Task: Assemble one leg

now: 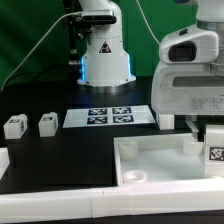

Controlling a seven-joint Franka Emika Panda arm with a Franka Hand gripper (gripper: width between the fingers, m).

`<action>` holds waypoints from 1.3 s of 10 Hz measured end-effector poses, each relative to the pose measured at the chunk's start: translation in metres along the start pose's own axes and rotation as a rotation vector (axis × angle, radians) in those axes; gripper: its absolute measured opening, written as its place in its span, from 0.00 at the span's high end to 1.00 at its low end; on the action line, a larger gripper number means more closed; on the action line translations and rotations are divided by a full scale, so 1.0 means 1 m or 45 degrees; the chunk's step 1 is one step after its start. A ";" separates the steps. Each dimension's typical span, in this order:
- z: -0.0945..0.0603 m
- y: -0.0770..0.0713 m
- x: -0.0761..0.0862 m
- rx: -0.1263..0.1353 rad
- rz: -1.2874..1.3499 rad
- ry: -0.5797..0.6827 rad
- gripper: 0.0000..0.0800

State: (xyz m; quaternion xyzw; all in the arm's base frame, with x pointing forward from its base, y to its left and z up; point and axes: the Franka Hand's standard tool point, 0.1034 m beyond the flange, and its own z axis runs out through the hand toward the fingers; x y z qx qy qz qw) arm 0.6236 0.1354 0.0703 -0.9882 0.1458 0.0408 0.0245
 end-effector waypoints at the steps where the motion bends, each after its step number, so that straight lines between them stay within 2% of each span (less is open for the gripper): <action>1: 0.000 0.001 0.000 -0.001 0.047 -0.001 0.48; 2: 0.001 0.004 0.000 -0.007 0.176 -0.004 0.48; 3: 0.001 0.005 0.001 -0.007 0.334 -0.005 0.63; 5: 0.001 0.003 0.000 0.002 0.573 -0.010 0.63; 6: 0.001 0.003 0.001 0.021 0.737 -0.022 0.63; 8: 0.001 0.005 0.007 0.098 1.078 -0.053 0.63; 9: 0.001 0.006 0.008 0.158 1.245 -0.046 0.63; 10: 0.001 0.007 0.008 0.244 1.390 -0.034 0.63; 11: 0.002 0.005 0.006 0.316 1.617 -0.034 0.63; 13: 0.002 0.003 0.005 0.320 1.600 -0.035 0.63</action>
Offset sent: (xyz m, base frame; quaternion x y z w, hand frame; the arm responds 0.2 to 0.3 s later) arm 0.0000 0.0000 0.0000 0.0000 0.0000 0.2667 0.9638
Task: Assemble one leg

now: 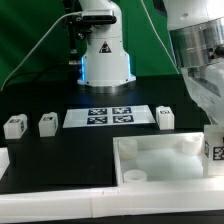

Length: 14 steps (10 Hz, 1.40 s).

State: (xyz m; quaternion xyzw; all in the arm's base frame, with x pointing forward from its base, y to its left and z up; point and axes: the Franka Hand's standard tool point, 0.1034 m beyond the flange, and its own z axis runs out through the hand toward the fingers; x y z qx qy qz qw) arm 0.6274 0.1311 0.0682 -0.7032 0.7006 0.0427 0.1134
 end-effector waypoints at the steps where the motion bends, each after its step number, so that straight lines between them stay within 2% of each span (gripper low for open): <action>1: 0.001 0.000 0.000 -0.002 -0.031 -0.001 0.52; 2: 0.001 0.001 0.000 -0.002 -0.033 -0.001 0.52; 3: 0.002 0.004 -0.001 -0.028 -0.141 0.008 0.30; 4: 0.004 0.012 -0.003 -0.105 -0.362 0.019 0.21; 6: 0.000 0.011 -0.002 -0.198 -0.814 0.063 0.19; 7: -0.001 0.009 -0.003 -0.215 -1.017 0.083 0.19; 11: -0.002 0.008 0.001 -0.228 -1.501 0.045 0.19; 12: -0.004 0.002 0.008 -0.223 -1.744 0.032 0.19; 14: -0.008 -0.006 0.013 -0.226 -1.994 0.033 0.19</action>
Offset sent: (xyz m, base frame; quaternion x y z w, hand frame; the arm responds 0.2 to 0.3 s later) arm -0.0143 0.0001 -0.0052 -0.1120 0.0528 -0.3216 0.9387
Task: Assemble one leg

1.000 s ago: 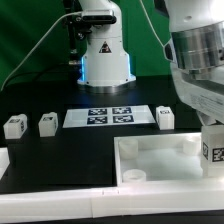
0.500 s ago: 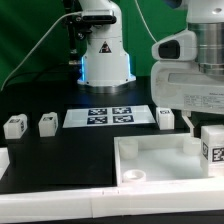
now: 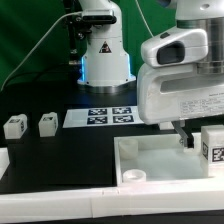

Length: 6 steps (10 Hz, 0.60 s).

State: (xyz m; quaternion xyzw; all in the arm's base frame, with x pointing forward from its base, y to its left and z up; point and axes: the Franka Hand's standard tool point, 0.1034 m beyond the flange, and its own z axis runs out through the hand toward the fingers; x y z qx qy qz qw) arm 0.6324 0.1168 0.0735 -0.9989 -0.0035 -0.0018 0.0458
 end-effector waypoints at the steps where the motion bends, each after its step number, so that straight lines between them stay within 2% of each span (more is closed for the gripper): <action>1: 0.001 0.000 -0.001 0.000 0.010 -0.003 0.19; 2: 0.001 0.000 -0.001 0.000 0.046 -0.003 0.19; 3: 0.001 0.000 -0.001 0.000 0.050 -0.003 0.33; 4: 0.001 0.000 -0.001 0.000 0.109 -0.003 0.54; 5: 0.001 -0.001 -0.001 0.002 0.236 -0.004 0.54; 6: 0.001 0.000 -0.001 0.001 0.386 -0.004 0.63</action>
Offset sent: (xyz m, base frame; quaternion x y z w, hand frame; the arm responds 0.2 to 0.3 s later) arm 0.0000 0.0000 0.0000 0.0000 0.0000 0.0899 0.9960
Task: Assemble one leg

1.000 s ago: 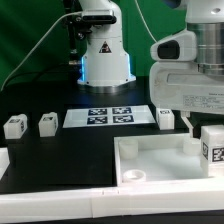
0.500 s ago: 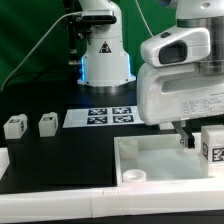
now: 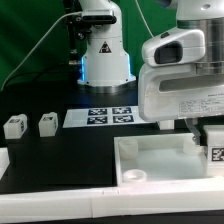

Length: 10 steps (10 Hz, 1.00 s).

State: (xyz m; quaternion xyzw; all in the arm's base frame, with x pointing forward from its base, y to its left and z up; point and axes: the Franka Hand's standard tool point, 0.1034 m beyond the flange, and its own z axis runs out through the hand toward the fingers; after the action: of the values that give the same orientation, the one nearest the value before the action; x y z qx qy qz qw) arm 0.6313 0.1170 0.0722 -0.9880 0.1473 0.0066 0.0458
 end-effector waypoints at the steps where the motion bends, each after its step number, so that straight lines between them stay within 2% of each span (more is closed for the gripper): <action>1: 0.000 0.000 0.000 0.000 0.129 0.000 0.63; 4: 0.000 0.000 0.002 0.005 0.486 0.004 0.63; 7: 0.000 0.001 0.002 0.040 0.967 -0.036 0.63; 9: 0.001 0.000 0.001 0.080 1.320 -0.076 0.63; 10: 0.001 0.000 0.001 0.117 1.444 -0.092 0.63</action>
Offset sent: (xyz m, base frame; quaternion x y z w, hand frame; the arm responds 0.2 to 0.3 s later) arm 0.0138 -0.0061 -0.0048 -0.0067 0.0336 0.2866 0.9575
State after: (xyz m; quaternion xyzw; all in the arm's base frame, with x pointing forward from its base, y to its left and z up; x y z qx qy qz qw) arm 0.6319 0.1165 0.0707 -0.7505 0.6532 0.0574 0.0828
